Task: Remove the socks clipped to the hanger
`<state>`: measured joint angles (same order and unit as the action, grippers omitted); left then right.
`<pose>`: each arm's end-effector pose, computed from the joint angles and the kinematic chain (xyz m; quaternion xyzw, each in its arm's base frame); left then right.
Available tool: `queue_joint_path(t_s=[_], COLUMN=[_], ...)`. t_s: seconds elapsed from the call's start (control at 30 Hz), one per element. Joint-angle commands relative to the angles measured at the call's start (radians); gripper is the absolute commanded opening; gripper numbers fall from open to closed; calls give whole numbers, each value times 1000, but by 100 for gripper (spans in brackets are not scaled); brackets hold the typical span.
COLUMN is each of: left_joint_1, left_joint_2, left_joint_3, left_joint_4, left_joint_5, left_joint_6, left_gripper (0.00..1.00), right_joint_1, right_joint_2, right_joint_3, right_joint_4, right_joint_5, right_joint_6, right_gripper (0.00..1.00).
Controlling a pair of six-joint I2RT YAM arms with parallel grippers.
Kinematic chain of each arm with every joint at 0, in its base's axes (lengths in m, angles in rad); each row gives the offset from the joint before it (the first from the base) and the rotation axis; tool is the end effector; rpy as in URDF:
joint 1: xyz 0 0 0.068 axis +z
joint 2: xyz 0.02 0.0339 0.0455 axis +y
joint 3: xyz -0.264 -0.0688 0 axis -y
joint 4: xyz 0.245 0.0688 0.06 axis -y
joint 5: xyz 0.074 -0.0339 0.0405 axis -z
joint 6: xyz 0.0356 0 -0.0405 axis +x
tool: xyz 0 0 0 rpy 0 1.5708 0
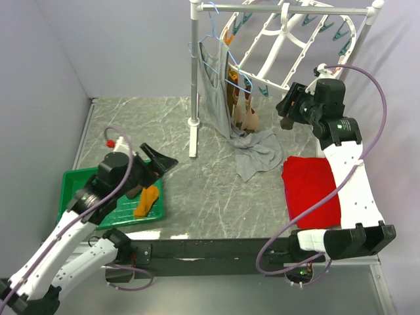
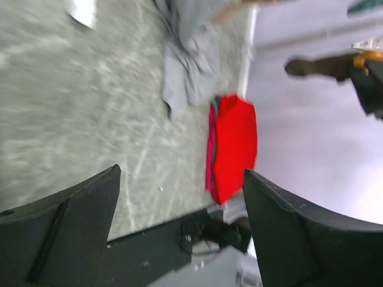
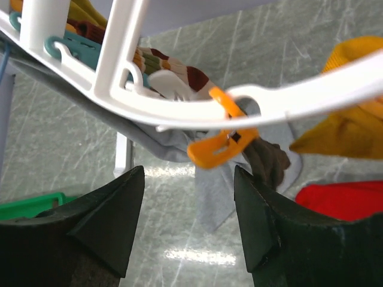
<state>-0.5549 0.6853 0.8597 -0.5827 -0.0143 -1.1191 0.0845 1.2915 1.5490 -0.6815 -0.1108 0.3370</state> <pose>0.1253 -0.0770 0.3387 -0.2364 0.8016 -0.4037 0.3721 0.2673 0.0266 0.4427 0.0758 0.8359 0.1588 0.5199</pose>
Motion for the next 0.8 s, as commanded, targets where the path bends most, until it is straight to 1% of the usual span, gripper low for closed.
queue_joint_path(t_s=[0.0, 0.03, 0.07, 0.13, 0.17, 0.23, 0.27, 0.47, 0.57, 0.67, 0.7, 0.77], left_joint_1=[-39, -60, -113, -169, -219, -256, -282, -352, -362, -366, -366, -367], left_joint_2=[86, 120, 137, 187, 203, 247, 258, 324, 358, 401, 411, 437], left_joint_3=[-27, -19, -8, 28, 39, 62, 64, 82, 107, 143, 157, 163], left_joint_4=[222, 242, 250, 259, 265, 277, 302, 389, 437, 472, 478, 507], left_joint_5=[208, 197, 185, 142, 131, 125, 135, 169, 200, 226, 228, 238], left_joint_6=[5, 10, 21, 30, 36, 38, 36, 59, 87, 108, 111, 105], left_gripper=[86, 86, 86, 85, 86, 85, 85, 87, 87, 85, 82, 80], right_joint_1=[-5, -5, -5, -5, -5, -6, -5, -9, -9, -12, -12, -12], right_joint_2=[-69, -83, -92, -116, -126, -147, -153, -126, -109, -90, -84, -75], right_joint_3=[28, 23, 22, 11, 8, -7, -10, -36, -67, -87, -90, -118], right_joint_4=[-46, -52, -55, -62, -64, -59, -59, -50, -7, 25, 30, 62], right_joint_5=[51, 63, 69, 88, 98, 109, 138, 177, 165, 178, 189, 204], right_joint_6=[-56, -59, -64, -75, -76, -85, -88, -110, -112, -112, -116, -131], right_gripper=[68, 68, 68, 68, 68, 67, 67, 67, 67, 67, 67, 65])
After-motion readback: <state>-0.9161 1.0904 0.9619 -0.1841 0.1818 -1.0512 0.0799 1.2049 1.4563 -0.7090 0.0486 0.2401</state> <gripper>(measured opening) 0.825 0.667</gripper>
